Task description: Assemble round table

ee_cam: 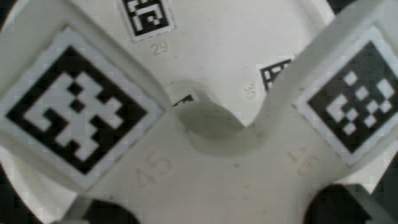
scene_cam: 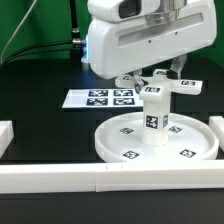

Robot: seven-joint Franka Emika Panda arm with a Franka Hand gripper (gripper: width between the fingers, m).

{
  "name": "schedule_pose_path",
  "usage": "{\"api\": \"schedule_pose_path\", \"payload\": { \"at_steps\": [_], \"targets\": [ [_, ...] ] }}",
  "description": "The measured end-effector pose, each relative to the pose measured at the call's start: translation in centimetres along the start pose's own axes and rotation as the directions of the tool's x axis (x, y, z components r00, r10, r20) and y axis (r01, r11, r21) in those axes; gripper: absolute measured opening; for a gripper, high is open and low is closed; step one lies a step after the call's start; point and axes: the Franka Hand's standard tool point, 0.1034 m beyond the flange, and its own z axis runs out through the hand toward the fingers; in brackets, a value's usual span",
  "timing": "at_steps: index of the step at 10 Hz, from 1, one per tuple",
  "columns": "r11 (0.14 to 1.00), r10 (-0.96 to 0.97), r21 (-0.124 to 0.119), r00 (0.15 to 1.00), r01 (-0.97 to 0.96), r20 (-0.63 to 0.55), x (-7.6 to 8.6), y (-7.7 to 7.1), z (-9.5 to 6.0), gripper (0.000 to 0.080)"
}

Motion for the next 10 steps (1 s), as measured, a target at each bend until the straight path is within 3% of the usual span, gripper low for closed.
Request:
{"api": "schedule_pose_path", "payload": {
  "at_steps": [3, 7, 8, 10],
  "targets": [
    [0.967, 0.256, 0.001, 0.966, -0.257, -0.038, 0.32, -0.08, -0.09, 0.0448],
    [0.898, 0.44, 0.011, 0.897, -0.44, -0.039, 0.42, -0.1, -0.16, 0.0448],
    [0.853, 0.522, 0.019, 0.852, -0.522, -0.043, 0.51, -0.1, -0.21, 0.0448],
    [0.678, 0.735, 0.072, 0.675, -0.732, -0.064, 0.56, -0.01, -0.18, 0.0448]
  ]
}}
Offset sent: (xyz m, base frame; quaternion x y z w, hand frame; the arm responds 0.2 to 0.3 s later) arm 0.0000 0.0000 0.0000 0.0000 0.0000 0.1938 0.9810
